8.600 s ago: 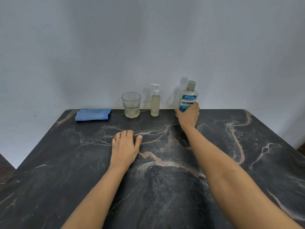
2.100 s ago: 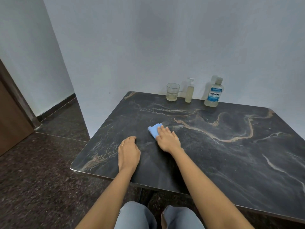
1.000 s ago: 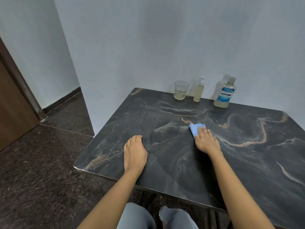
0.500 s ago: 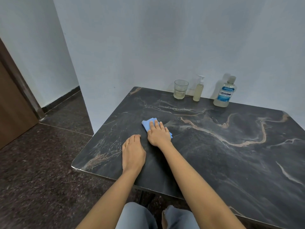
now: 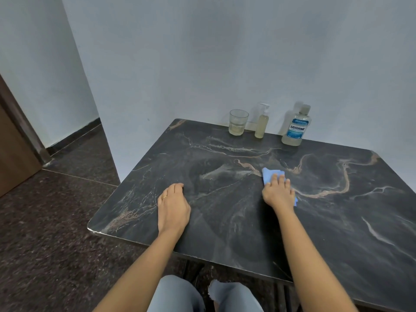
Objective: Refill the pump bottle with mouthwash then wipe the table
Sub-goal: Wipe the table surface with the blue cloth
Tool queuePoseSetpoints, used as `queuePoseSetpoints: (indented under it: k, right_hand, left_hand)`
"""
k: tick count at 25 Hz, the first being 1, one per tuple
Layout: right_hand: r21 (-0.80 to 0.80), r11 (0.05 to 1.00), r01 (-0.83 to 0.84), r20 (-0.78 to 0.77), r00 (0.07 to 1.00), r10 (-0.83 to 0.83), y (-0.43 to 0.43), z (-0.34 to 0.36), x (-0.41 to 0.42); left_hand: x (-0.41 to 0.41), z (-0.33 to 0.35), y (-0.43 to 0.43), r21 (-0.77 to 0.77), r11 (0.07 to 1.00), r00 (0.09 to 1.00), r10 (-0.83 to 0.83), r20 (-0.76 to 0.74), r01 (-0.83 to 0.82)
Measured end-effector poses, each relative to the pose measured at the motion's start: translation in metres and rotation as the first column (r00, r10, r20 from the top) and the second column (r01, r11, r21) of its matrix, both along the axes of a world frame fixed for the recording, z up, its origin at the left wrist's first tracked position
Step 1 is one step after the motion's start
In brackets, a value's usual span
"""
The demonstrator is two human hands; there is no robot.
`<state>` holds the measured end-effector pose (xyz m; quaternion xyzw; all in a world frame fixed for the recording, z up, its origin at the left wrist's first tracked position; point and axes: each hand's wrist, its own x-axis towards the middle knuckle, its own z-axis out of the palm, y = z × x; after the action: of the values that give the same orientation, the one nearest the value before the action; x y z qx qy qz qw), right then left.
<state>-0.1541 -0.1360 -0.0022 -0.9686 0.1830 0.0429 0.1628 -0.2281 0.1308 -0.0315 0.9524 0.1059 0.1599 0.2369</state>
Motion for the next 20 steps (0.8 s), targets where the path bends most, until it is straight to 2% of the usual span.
queuePoseSetpoints:
  k: [2,5,8,13,16,20]
  right_hand:
    - [-0.028,1.000,-0.013,-0.006,1.000,0.013,0.030,-0.007,-0.036]
    - [-0.061,0.979,-0.195,0.044,0.979,0.198,0.103,-0.017,-0.083]
    - [-0.015,0.936,-0.353,0.064,0.933,0.353,0.152,-0.016,-0.107]
    - [-0.050,0.836,-0.547,0.108,0.829,0.549,0.109,-0.017,-0.144]
    - [-0.060,0.853,-0.519,0.122,0.844,0.522,0.057,-0.027,-0.162]
    - [-0.080,0.945,-0.317,0.088,0.942,0.324,0.026,-0.013,-0.128]
  left_hand:
    - [0.000,0.001,0.000,0.000,1.000,1.000,-0.003,-0.011,0.003]
    - [-0.001,0.002,0.000,-0.017,1.000,1.000,-0.012,-0.017,0.011]
    - [-0.004,0.007,0.000,-0.036,0.999,1.000,-0.021,-0.014,0.021]
    - [-0.012,0.014,-0.001,-0.067,0.994,0.996,-0.086,0.023,0.087]
    - [-0.014,0.013,-0.001,-0.075,0.991,0.994,-0.107,0.034,0.109]
    - [-0.015,0.013,-0.006,-0.007,0.994,0.994,-0.110,0.015,0.110]
